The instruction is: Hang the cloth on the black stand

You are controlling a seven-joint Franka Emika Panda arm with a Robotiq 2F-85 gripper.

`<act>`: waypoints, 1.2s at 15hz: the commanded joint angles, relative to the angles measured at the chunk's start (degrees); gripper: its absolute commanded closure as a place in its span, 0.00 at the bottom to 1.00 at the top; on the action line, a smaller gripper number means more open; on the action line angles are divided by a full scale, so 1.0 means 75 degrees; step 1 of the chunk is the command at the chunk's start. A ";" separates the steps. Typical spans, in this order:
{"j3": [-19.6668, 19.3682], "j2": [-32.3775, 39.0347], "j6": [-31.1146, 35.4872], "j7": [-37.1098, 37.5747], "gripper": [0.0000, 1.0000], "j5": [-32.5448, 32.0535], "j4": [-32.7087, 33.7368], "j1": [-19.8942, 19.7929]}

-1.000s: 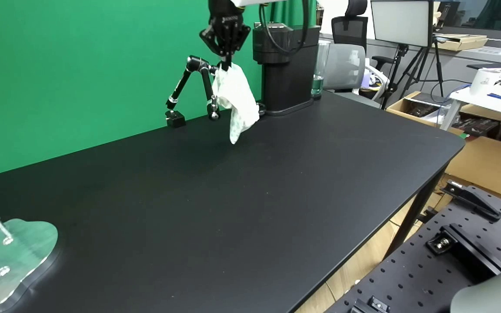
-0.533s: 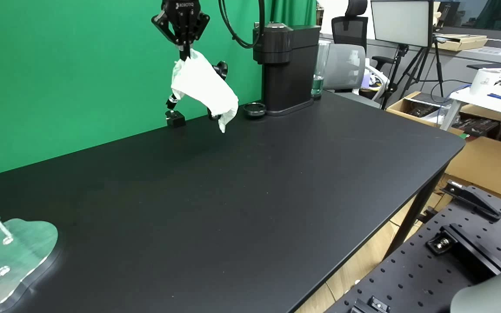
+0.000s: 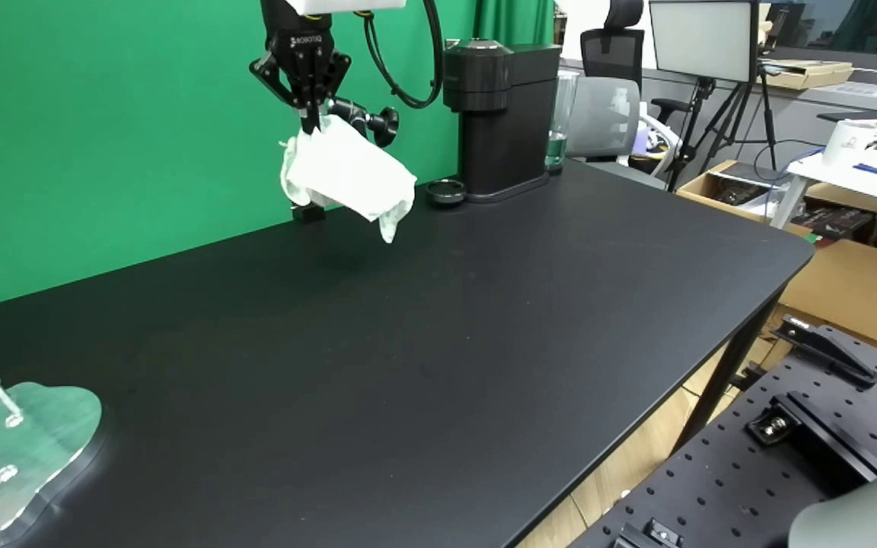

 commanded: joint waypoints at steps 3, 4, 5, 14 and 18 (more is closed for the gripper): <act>-0.0047 0.0020 -0.0052 0.0134 1.00 0.0223 -0.0190 -0.0170; -0.0053 -0.0003 -0.0050 0.0134 1.00 0.0237 -0.0250 -0.0197; -0.0070 -0.0026 -0.0038 0.0146 1.00 0.0231 -0.0324 -0.0222; -0.0132 -0.0003 -0.0164 -0.0005 0.54 0.0472 -0.0720 -0.0508; -0.0160 -0.0105 -0.0087 -0.0044 0.26 0.0424 -0.0831 -0.0569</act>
